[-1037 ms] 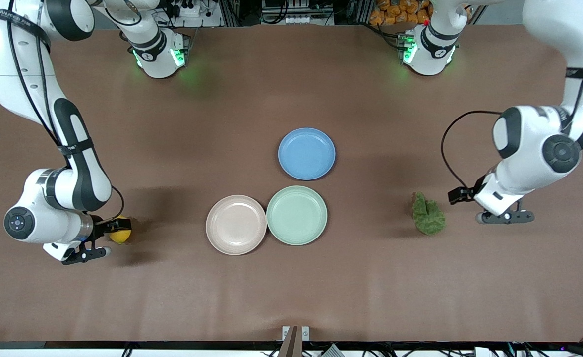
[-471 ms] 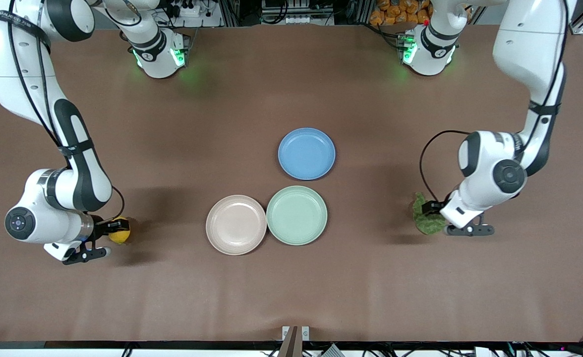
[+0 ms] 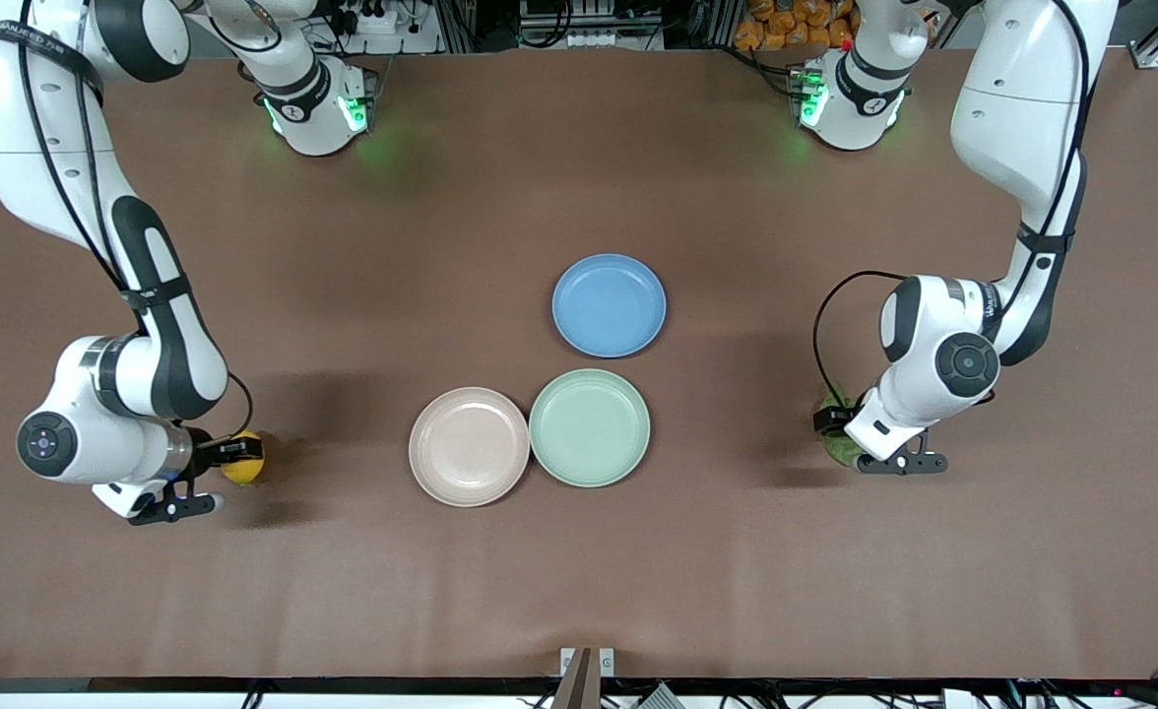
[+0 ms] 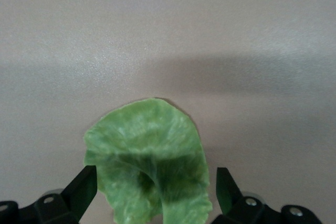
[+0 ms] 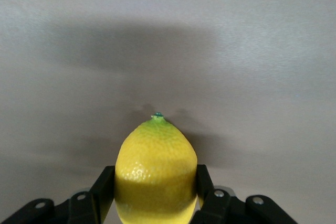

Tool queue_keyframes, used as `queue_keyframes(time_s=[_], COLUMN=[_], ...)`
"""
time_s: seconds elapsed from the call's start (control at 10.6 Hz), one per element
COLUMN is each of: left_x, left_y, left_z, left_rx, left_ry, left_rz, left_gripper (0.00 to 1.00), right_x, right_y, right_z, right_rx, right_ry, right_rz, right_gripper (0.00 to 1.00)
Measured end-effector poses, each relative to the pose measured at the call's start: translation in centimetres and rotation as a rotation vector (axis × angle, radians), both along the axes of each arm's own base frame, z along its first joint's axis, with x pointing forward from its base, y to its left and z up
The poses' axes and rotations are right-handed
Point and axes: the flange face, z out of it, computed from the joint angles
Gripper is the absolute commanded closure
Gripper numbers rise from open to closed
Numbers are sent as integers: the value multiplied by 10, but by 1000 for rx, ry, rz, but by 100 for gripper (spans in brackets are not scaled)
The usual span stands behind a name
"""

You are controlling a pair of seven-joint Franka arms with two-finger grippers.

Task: Place lemon and lettuce in plates
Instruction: 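Carry the lemon toward the cream plate with the right gripper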

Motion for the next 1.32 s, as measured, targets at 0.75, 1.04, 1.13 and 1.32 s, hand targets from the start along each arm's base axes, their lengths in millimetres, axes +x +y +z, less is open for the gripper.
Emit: queue_keyframes(time_s=[0.75,1.04,1.13,1.32], left_x=[-2,3,5,10], left_y=[1,2,4,6], left_z=[-30,-25,-23,-19], left_rx=[12,10,11,12], left_ry=[3,-10,-15,-25], left_rz=[-11,-9,-6,-5], left_gripper=[50,88,96,100], right_x=[1,-6,-6,-5], right_y=[135,190,191,191], right_z=[10,15,15,15], right_rx=[-42,-59,-59,-61], right_ry=[-7,-17,-19,-22], right_rz=[-231,-322,-329,-352], right_gripper=[100,100,100,100])
